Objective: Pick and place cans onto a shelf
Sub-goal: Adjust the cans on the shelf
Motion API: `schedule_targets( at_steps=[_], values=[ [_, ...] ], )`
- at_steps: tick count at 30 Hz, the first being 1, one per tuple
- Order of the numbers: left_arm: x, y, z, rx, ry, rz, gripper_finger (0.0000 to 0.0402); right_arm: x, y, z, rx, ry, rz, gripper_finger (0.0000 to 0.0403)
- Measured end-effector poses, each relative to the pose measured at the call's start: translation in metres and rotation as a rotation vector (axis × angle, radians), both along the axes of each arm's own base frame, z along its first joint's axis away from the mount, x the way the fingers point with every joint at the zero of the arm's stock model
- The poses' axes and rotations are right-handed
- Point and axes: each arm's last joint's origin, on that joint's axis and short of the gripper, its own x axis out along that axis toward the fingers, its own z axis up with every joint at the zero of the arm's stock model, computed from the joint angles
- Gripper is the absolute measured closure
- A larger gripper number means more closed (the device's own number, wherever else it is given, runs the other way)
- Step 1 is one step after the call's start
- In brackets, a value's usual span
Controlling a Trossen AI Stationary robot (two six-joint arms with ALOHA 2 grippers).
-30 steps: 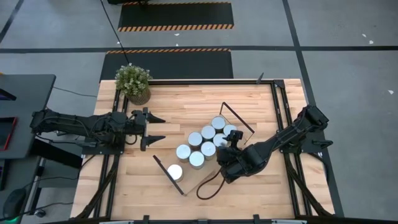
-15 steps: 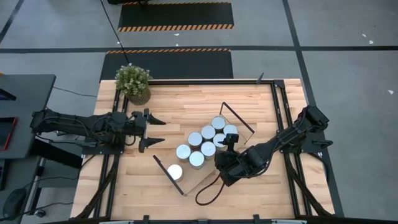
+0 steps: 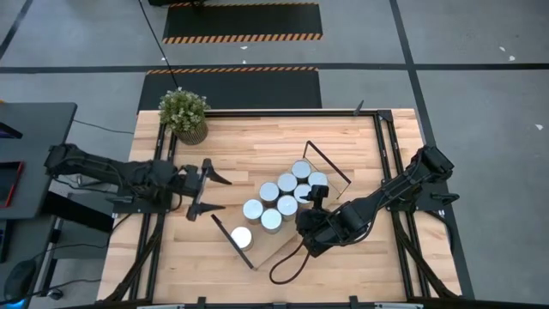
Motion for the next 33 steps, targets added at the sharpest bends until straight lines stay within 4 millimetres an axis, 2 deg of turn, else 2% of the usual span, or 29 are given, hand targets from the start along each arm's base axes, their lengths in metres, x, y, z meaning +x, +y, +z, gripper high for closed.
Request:
schedule_targets(
  at_steps=[8,11,14,19,22,27,33],
  values=[
    [0.003,-0.019,0.013,0.03,-0.172,-0.108,0.0046,-0.001,-0.001,0.0,-0.018,0.009,0.002,0.0056],
    [0.002,-0.027,0.016,0.02,-0.212,-0.151,0.0046,-0.002,-0.002,0.0,-0.079,0.013,0.008,0.0056],
    [0.001,-0.036,0.015,-0.075,-0.18,-0.218,0.0046,-0.002,-0.003,0.001,-0.138,0.014,0.021,0.0056],
    [-0.007,-0.062,0.009,-0.246,-0.039,-0.53,0.0046,-0.002,-0.004,0.002,-0.205,0.003,0.021,0.0056],
    [-0.016,-0.081,0.01,-0.289,-0.025,-0.634,0.0046,-0.001,-0.004,0.003,-0.221,-0.013,0.012,0.0056],
    [-0.032,-0.11,0.003,-0.285,0.012,-0.638,0.0046,0.001,-0.002,0.004,-0.205,-0.045,0.009,0.0056],
    [-0.038,-0.141,-0.017,-0.3,0.092,-0.492,0.0046,0.001,-0.001,0.004,-0.175,-0.074,-0.018,0.0056]
  ],
)
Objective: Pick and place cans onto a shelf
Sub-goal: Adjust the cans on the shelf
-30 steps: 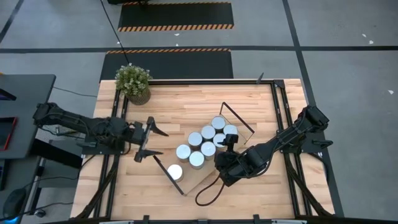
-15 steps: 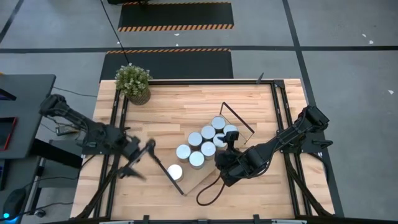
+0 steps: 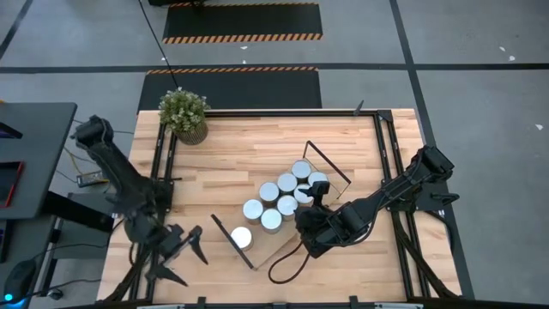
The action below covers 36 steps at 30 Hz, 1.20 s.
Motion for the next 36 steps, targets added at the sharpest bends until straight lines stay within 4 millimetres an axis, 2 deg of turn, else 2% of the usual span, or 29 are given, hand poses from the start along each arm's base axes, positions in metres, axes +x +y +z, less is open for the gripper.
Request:
schedule_targets(
  at_steps=[6,13,23,28,36],
  values=[
    [0.012,-0.023,-0.026,-0.073,0.108,0.021,0.0046,0.001,0.001,0.0,0.018,-0.02,-0.009,0.0056],
    [0.023,-0.039,-0.046,-0.123,0.099,0.037,0.0046,0.001,0.003,0.001,0.028,-0.037,-0.004,0.0056],
    [0.052,-0.035,-0.081,-0.137,0.162,0.199,0.0046,-0.001,0.008,0.001,0.028,-0.037,0.012,0.0056],
    [0.067,-0.041,-0.089,-0.158,0.217,0.164,0.0046,-0.001,0.008,0.001,0.029,-0.038,0.012,0.0056],
    [0.088,-0.054,-0.089,-0.139,0.201,0.12,0.0046,-0.001,0.008,0.001,0.03,-0.04,0.012,0.0056]
  ],
)
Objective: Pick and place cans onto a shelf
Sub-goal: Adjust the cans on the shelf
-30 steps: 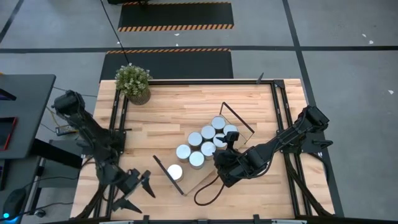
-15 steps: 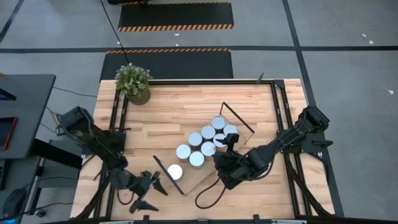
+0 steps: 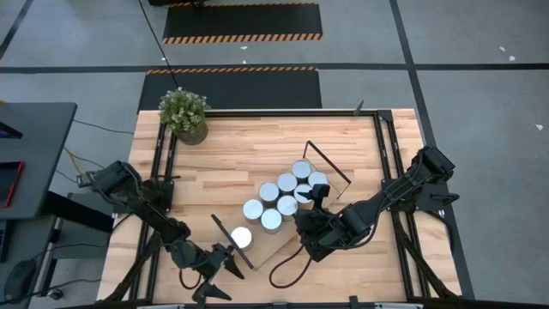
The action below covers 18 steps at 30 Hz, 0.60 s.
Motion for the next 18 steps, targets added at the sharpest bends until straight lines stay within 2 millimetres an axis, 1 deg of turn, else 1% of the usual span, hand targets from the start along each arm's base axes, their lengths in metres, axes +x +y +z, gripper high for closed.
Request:
schedule_targets(
  at_steps=[3,9,18],
  values=[
    [0.006,-0.001,0.0,0.016,-0.015,-0.001,0.0046,0.0,0.0,0.0,0.0,0.0,0.0,0.0056],
    [0.011,0.005,0.0,0.055,-0.032,0.021,0.0046,0.0,0.0,0.0,0.001,-0.001,0.0,0.0056],
    [0.013,0.007,-0.001,0.159,-0.087,0.06,0.0046,0.0,0.0,0.0,0.002,-0.003,0.0,0.0056]
  ],
)
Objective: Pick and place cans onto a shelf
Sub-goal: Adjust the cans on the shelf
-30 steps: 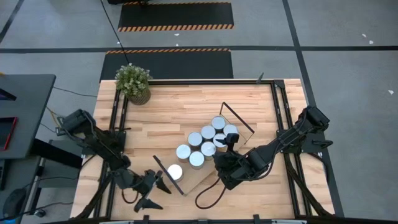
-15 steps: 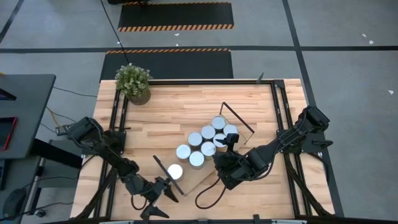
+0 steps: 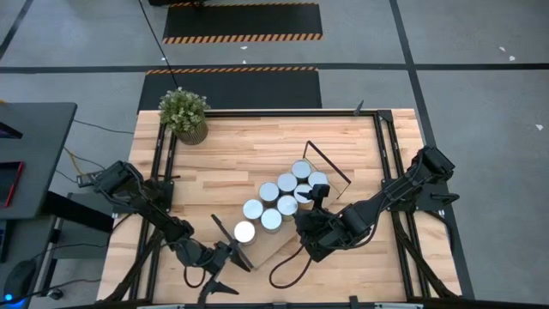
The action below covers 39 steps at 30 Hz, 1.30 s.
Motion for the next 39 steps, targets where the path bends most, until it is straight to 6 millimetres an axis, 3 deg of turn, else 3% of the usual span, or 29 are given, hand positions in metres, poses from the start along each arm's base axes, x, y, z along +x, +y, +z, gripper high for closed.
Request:
schedule_targets(
  at_steps=[39],
  values=[
    [0.0057,0.0094,-0.0057,0.126,-0.002,0.143,0.0046,0.0009,0.001,0.0004,0.004,-0.009,0.006,0.0056]
  ],
)
